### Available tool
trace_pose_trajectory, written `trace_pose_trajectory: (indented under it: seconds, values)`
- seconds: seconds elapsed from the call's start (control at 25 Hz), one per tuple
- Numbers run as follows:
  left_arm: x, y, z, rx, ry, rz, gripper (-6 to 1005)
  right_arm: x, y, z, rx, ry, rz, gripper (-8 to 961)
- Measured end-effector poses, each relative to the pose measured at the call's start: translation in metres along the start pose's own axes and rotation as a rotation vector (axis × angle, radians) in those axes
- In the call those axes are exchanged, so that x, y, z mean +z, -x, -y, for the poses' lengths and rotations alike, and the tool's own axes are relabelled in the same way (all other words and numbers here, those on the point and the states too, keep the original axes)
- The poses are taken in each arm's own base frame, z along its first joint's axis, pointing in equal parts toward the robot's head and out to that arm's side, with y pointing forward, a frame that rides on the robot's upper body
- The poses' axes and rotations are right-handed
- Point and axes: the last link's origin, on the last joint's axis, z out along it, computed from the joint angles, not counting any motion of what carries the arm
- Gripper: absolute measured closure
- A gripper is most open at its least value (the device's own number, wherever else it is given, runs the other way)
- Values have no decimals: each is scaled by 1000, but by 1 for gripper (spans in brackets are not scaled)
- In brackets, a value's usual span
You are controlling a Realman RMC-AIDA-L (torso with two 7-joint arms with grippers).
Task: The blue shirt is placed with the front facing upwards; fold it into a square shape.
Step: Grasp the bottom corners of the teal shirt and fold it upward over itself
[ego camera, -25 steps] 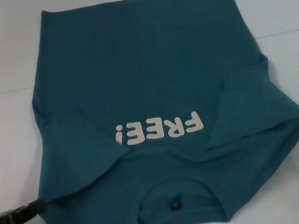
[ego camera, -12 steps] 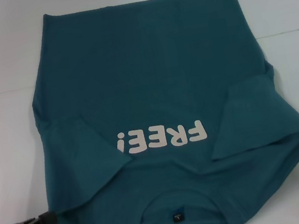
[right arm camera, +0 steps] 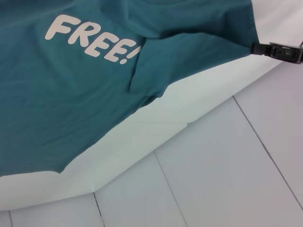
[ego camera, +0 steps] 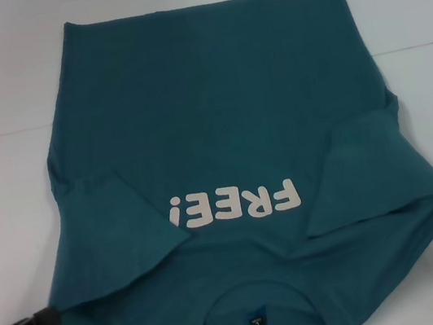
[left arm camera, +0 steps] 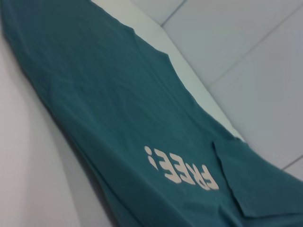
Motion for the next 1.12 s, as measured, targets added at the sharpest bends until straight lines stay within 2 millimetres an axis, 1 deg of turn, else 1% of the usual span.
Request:
trace_pose_trajectory:
  seconds: [0.2, 0.48, 0.64, 0.88, 1.12]
  values:
    - [-11, 3, 5, -39, 22, -50, 937, -1, -3, -2, -4, 13, 7, 916]
    - [-12, 4, 1, -49, 49, -47, 936, -3, -5, -7, -17, 46, 15, 914]
    - [-12, 5, -2, -52, 71, -44, 936, -7, -10, -7, -6, 36, 11, 915]
    - [-15, 17, -6, -60, 95, -43, 935, -15, -15, -6, 6, 13, 7, 915]
    - [-25, 26, -10, -74, 119, -66, 935, -17, -17, -6, 10, 8, 4, 914]
